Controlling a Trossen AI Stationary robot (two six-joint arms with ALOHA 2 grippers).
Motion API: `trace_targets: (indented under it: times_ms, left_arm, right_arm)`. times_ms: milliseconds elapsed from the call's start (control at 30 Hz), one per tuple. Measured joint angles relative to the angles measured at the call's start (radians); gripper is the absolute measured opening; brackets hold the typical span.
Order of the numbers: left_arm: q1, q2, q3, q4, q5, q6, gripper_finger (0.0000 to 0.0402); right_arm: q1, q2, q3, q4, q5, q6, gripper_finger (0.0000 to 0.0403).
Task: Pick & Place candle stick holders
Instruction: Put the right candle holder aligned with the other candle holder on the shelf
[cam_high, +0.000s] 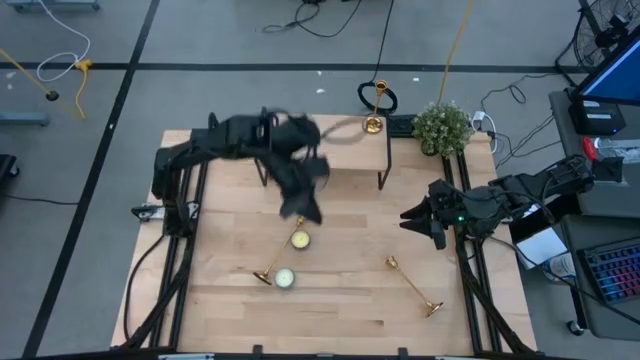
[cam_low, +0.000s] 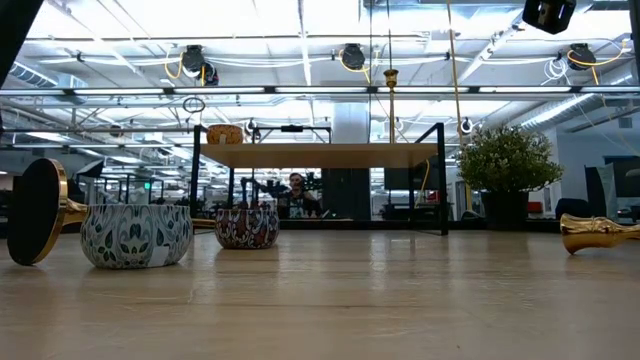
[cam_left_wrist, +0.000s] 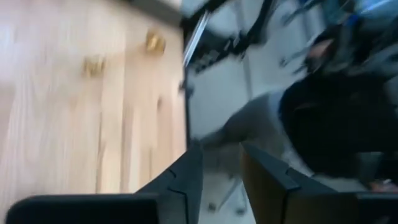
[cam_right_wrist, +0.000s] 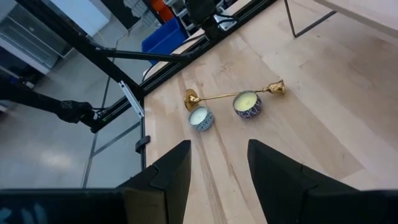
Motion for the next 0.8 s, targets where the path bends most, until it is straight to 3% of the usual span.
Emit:
trace_targets:
  times_ms: [233,400,800]
  left_arm:
    - [-0.174,0.000,0.000,-0.201,-0.326,-0.113,0.0075]
    - [-0.282,0.000,-0.001,-0.255,-0.591,-0.254,0.0054]
    - [-0.466,0.001,-0.007,-0.320,-0.977,-0.479,0.0008]
  right_arm:
    - [0.000,0.020,0.000,-0.003,-0.002,0.022,0.0157]
    - [0.000,0.059,0.000,-0.066,-0.106,0.117,0.0157]
    - [0.000,0.248,0.000,-0.321,-0.288,0.406,0.0157]
